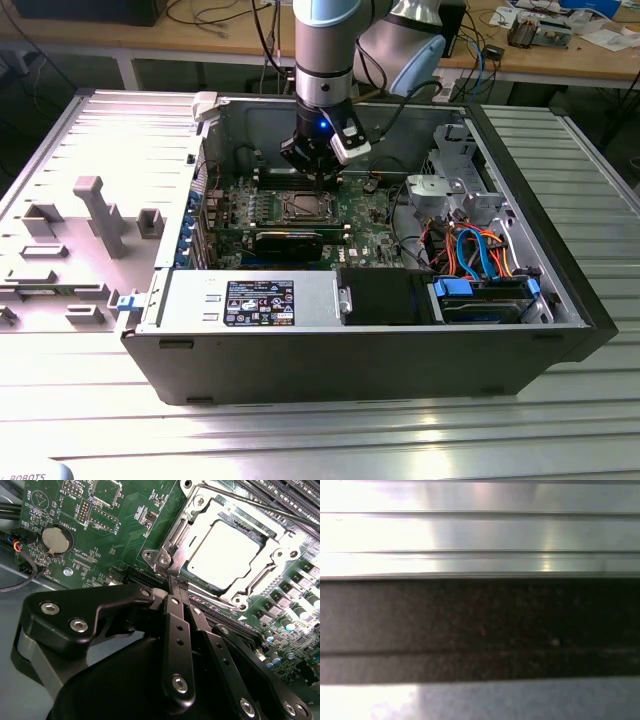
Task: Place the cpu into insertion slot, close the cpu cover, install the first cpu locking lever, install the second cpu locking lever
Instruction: 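Install the second cpu locking lever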
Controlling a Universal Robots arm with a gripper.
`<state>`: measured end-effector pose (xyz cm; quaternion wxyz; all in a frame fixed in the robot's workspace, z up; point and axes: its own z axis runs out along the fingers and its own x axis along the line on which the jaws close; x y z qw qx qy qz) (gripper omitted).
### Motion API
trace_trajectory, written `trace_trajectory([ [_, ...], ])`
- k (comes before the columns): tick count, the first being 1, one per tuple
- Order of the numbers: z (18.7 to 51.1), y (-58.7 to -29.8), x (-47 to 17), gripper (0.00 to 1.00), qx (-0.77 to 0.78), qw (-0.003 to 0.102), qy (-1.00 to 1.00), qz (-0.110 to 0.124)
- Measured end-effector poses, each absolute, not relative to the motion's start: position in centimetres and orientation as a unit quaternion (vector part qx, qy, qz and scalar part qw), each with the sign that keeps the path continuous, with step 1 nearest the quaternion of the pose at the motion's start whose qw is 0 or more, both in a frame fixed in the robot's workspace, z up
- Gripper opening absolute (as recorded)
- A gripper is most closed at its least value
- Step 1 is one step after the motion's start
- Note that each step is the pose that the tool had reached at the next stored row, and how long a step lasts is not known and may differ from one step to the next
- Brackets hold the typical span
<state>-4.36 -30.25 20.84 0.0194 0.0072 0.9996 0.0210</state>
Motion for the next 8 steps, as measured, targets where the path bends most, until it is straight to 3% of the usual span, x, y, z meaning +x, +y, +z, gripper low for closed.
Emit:
trace_trajectory([
  [8,20.84,-30.64,-4.36,0.11,0.007,0.019,1.0,0.021],
])
